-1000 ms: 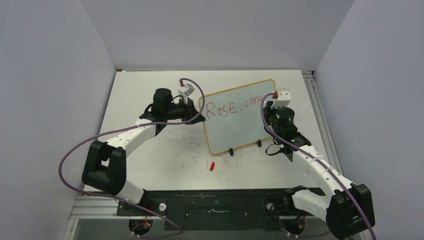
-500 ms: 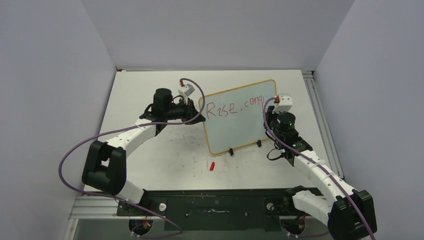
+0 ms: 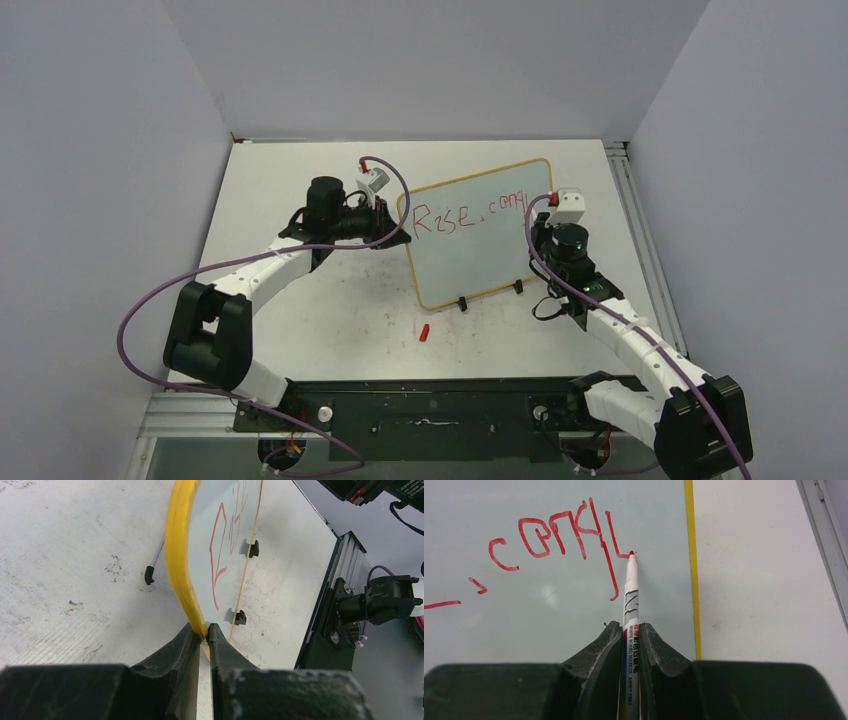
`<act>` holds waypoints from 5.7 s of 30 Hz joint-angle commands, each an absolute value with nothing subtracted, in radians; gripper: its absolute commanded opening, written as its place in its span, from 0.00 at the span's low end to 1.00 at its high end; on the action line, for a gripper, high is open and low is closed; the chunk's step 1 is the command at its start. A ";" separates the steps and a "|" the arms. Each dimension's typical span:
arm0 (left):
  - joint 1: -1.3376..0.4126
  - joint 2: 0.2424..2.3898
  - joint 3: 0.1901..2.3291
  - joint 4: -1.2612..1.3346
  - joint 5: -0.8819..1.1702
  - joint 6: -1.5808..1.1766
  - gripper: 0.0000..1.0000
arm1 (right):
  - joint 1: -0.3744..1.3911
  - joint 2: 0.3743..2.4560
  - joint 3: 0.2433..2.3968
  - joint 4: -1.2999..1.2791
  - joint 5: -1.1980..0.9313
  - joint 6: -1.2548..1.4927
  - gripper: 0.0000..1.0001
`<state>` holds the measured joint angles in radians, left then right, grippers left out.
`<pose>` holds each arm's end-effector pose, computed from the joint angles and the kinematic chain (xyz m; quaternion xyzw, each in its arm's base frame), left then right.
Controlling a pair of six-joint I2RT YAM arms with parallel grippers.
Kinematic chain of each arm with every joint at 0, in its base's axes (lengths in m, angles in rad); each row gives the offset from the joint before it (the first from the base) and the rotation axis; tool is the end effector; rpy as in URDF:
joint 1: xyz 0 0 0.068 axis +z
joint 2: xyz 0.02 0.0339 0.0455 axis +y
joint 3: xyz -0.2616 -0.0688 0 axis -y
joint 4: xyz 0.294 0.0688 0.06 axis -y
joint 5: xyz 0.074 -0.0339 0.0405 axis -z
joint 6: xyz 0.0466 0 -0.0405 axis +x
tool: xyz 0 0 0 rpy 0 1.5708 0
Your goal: Write a sentence on the whiteboard
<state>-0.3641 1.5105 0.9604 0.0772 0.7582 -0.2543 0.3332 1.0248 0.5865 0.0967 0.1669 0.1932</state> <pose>0.3458 -0.1661 0.2230 0.2363 0.7807 -0.4482 0.3657 0.2755 0.0872 0.2264 -0.0090 0.8155 0.0837 0.5726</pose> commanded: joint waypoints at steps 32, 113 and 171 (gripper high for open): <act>-0.370 1.460 1.003 0.080 0.756 -0.227 0.00 | 0.321 1.016 0.592 0.102 0.178 0.212 0.05; -0.370 1.451 1.002 0.081 0.759 -0.224 0.00 | 0.202 1.056 0.640 0.220 0.008 0.146 0.05; -0.370 1.449 1.002 0.081 0.760 -0.225 0.00 | 0.228 0.996 0.627 0.201 0.097 0.157 0.05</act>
<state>-0.3679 1.4925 0.9604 0.0563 0.7555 -0.2504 0.2302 0.9825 0.5869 0.1345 0.1055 0.1688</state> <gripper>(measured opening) 0.090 0.152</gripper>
